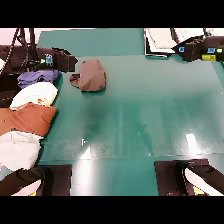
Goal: Fold the shirts.
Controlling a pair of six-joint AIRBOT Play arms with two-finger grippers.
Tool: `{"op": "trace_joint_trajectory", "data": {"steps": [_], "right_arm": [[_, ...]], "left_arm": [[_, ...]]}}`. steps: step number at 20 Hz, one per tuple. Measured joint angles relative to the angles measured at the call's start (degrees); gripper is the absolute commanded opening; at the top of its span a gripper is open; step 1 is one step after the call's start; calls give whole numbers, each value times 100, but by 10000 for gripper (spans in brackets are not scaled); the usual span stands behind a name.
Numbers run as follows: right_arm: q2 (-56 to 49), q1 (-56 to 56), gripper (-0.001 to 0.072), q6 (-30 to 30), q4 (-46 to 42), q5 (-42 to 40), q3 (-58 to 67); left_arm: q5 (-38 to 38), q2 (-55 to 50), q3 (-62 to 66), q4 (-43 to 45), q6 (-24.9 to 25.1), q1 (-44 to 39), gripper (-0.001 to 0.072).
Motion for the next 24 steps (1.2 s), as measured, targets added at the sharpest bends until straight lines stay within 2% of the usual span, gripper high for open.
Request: {"op": "trace_joint_trajectory", "data": {"steps": [9, 15, 17, 18, 21, 24], "right_arm": [[0, 0, 15, 2, 2, 0, 0], [2, 0, 16, 2, 2, 2, 0], [4, 0, 15, 2, 2, 2, 0], [4, 0, 16, 2, 11, 2, 0], [11, 0, 16, 2, 39, 2, 0], [13, 0, 15, 2, 44, 2, 0]], "left_arm": [[4, 0, 0, 0, 2, 0, 26], [455, 0, 0, -15, -20, 0, 30], [566, 0, -9, 24, 28, 0, 575], [691, -17, -31, 122, 116, -2, 608], [955, -350, -87, 505, 160, 103, 608], [1163, -1220, -114, 715, 151, 284, 609]]}}
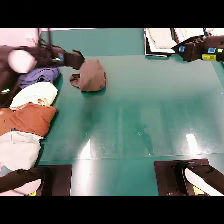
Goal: Fold the shirts.
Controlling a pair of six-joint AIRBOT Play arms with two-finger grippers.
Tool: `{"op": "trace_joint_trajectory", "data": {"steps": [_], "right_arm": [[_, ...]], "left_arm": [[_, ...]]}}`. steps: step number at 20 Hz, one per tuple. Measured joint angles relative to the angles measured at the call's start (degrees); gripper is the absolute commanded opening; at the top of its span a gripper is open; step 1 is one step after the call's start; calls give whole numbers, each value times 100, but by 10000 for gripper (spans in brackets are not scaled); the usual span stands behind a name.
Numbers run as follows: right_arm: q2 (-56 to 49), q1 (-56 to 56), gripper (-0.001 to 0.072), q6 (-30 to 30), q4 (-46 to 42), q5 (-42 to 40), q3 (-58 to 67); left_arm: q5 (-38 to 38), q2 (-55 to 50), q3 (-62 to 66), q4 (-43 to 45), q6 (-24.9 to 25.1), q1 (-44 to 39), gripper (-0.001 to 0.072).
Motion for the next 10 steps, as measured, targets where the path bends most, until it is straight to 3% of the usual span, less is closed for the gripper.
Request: {"op": "trace_joint_trajectory", "data": {"steps": [7, 8, 9, 10], "right_arm": [[-4, 0, 16, 2, 4, 0, 0], [-4, 0, 16, 2, 4, 0, 0], [-4, 0, 16, 2, 7, 0, 0], [-4, 0, 16, 4, 4, 0, 0]], "left_arm": [[501, -2118, -7, -396, -39, 164, 600], [614, -2245, 26, -498, -46, 170, 402], [640, -2328, 79, -557, -52, 184, 85], [634, -2385, 179, -597, -50, 186, 25]]}}
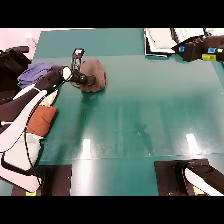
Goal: Fold the shirts.
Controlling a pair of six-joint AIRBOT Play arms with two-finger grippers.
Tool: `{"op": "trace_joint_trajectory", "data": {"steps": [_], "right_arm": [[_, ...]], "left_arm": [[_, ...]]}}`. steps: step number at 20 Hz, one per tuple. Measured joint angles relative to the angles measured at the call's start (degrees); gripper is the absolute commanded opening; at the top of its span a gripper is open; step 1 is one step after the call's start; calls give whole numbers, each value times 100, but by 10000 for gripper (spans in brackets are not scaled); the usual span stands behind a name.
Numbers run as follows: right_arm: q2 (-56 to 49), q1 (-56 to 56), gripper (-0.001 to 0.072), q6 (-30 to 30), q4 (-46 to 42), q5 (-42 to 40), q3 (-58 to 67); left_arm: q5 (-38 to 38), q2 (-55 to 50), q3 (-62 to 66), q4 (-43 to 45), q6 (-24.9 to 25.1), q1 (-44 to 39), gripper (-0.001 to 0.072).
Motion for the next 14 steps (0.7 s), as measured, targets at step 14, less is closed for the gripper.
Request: {"op": "trace_joint_trajectory", "data": {"steps": [14], "right_arm": [[664, -44, 15, 4, -4, -1080, 68]], "left_arm": [[-1541, 3036, 1679, 1071, 166, -579, 23]]}}
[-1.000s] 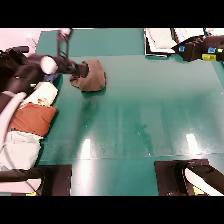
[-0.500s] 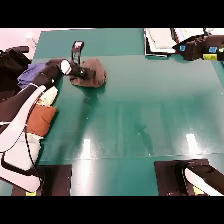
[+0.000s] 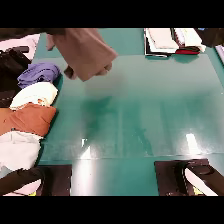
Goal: Fold the shirts.
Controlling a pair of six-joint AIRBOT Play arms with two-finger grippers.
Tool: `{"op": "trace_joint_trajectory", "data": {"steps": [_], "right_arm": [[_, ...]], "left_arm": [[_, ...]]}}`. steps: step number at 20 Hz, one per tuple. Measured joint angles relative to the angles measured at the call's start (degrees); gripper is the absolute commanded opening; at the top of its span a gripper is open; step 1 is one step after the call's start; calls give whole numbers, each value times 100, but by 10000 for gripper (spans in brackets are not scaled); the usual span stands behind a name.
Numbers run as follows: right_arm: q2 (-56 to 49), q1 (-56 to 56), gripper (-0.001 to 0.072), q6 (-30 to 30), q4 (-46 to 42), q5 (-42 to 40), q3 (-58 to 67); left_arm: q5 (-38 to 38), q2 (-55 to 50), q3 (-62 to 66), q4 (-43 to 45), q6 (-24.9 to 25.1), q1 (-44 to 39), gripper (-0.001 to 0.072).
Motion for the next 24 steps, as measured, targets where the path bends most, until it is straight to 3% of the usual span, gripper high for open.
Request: {"op": "trace_joint_trajectory", "data": {"steps": [4, 5, 6, 11, 18, 24], "right_arm": [[-208, -275, 15, 0, -2, 267, 566], [-297, -358, 15, 0, -9, 398, 769], [-389, -431, 15, 0, -7, 503, 966], [-855, -597, 15, 0, -4, 1182, 1821], [-1010, -549, 15, 0, -7, 1552, 1781], [-933, -544, 15, 0, 0, 1539, 1373]], "left_arm": [[-553, 129, -295, 17, 33, -872, 36], [-566, 46, -448, -50, 42, -1104, 338], [-540, -61, -595, -195, 68, -1305, 590], [-118, -627, -1001, -634, 238, -1657, 587], [-713, -765, -1711, -844, -155, 330, 587], [-1137, -756, -3696, -1941, 120, 916, 587]]}}
